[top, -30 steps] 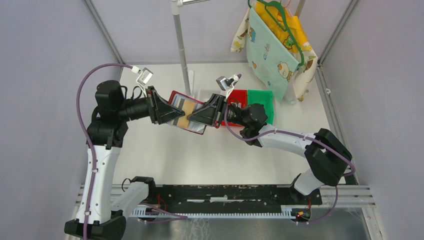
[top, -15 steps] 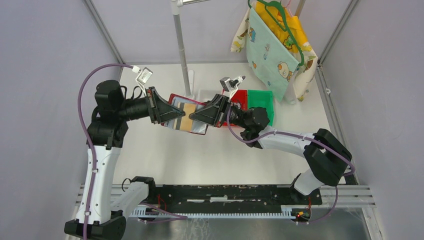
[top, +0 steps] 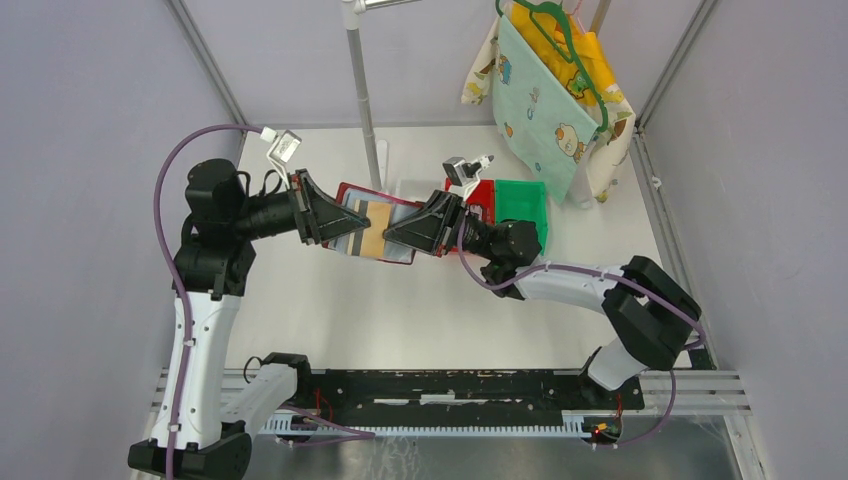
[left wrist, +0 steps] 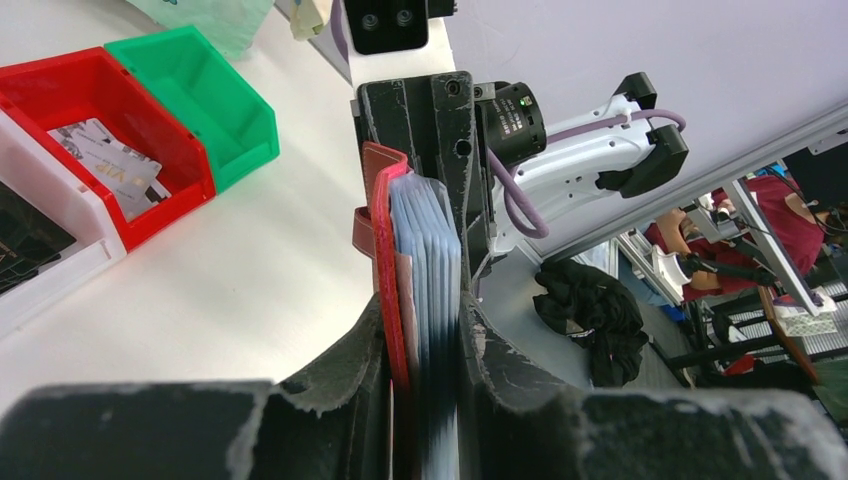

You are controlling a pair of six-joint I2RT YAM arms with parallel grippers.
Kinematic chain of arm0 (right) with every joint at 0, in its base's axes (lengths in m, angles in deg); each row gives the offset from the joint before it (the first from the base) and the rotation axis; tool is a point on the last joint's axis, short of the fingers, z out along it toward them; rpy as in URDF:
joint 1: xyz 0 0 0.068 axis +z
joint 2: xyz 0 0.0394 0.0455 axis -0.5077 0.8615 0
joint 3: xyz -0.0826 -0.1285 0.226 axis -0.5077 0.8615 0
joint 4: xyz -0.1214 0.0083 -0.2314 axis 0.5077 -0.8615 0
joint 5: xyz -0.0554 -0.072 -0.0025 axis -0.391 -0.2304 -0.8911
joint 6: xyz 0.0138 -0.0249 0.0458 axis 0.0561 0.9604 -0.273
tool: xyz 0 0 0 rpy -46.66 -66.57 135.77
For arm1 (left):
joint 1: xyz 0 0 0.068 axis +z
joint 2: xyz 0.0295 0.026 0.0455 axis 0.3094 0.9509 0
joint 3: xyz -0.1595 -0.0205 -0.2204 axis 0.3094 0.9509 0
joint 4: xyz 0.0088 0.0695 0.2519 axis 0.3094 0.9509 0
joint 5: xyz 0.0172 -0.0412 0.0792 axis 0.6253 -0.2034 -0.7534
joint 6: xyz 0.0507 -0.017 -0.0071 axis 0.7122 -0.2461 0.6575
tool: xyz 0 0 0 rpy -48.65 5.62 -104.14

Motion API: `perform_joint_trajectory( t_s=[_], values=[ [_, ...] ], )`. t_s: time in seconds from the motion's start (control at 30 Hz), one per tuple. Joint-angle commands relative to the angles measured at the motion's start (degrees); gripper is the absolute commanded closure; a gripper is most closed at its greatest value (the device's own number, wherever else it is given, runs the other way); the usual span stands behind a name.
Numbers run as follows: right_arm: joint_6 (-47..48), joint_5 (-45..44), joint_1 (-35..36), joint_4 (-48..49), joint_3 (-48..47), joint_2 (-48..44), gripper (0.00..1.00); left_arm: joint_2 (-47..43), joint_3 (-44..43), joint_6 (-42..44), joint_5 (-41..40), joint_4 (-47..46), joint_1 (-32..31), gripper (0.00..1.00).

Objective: Take the credit cards out of the card holder
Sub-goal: Move the credit card to the storage box.

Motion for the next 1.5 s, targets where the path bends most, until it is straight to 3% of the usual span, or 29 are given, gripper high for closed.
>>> perform_joint_trajectory(
  t_s=[0.0, 0.23, 0.33, 0.4, 0.5, 0.8, 1.03, 1.2, 1.3, 1.47],
  values=[
    [-3.94, 0.71, 0.7, 7.83, -3.1, 1.95, 0.85, -0.96, -0.31, -2.67, 0.41, -4.38, -0.15, 0.78],
    [-5.34, 0.05, 0.69, 10.72, -3.33, 3.31, 0.9, -0.79, -0.68, -1.65, -0.46, -2.62, -0.17, 0.73],
    [-5.25, -0.26, 0.7, 10.55, -3.07, 2.9, 1.0, -0.76, -0.7, -1.57, -0.86, -1.79, -0.15, 0.63],
    [-5.14, -0.6, 0.53, 10.21, -2.22, 2.39, 1.0, -0.87, -0.86, -2.01, -0.77, -1.66, -0.13, 0.54],
    [-4.4, -1.65, 0.01, 9.39, -0.47, 1.37, 1.0, -0.9, -1.38, -2.38, 0.28, -1.63, -0.17, 0.52],
    [-1.15, -4.54, -0.59, 5.98, 3.51, -0.86, 1.0, -1.27, -0.66, -5.54, 4.11, -4.42, -0.13, 0.68],
    [5.49, -5.68, -0.65, -2.85, 4.52, -4.55, 1.0, -1.52, -0.78, -6.25, 4.59, -5.15, -0.19, 0.8],
    [5.62, -5.97, -0.61, -2.75, 5.06, -4.93, 1.0, -1.67, -1.01, -7.26, 4.31, -6.5, -0.13, 0.87],
    [4.95, -5.84, -0.21, -1.96, 4.31, -4.45, 1.0, -1.89, -1.16, -6.99, 2.72, -6.51, -0.18, 0.98],
    [2.11, -4.69, 0.71, 1.25, 1.43, -2.32, 0.83, -2.19, -1.77, -6.8, -0.98, -6.03, -0.13, 0.98]
  ],
)
